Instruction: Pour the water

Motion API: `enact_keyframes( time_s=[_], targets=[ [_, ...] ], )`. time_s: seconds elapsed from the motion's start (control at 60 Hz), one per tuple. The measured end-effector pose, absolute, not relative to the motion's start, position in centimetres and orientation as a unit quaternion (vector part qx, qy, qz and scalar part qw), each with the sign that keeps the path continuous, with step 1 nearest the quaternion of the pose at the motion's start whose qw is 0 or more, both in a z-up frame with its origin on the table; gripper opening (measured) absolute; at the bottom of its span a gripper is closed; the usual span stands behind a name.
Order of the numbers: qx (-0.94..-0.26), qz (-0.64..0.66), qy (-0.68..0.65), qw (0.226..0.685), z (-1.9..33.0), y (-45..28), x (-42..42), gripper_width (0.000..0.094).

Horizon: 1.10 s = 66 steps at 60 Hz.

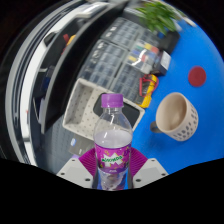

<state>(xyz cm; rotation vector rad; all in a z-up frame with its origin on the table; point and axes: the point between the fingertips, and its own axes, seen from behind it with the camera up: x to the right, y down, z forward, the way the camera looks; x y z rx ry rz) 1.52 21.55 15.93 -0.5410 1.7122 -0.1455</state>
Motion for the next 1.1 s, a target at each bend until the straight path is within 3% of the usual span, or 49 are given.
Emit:
enact_keyframes(
  time_s=[0.15,0.4,0.583,0.75,0.967,1.1],
  targets=[
    [-0.126,0.045,0.763,0.632,15.8,20.5,2.2,0.0401],
    [0.013,0.211,0.767,0.606,14.5,20.6,3.1,0.0399],
    [0.085,0.246,0.755,0.602,15.0,19.4,3.6,0.0402],
    [0.005,0.201,0.767,0.609,16.0,19.0,3.5,0.04],
    [-0.219,-0.022,0.753,0.62,20.2,13.5,3.7,0.0403],
    [-0.345,-0.216,0.721,0.561,22.7,6.5,4.7,0.0404]
  ],
)
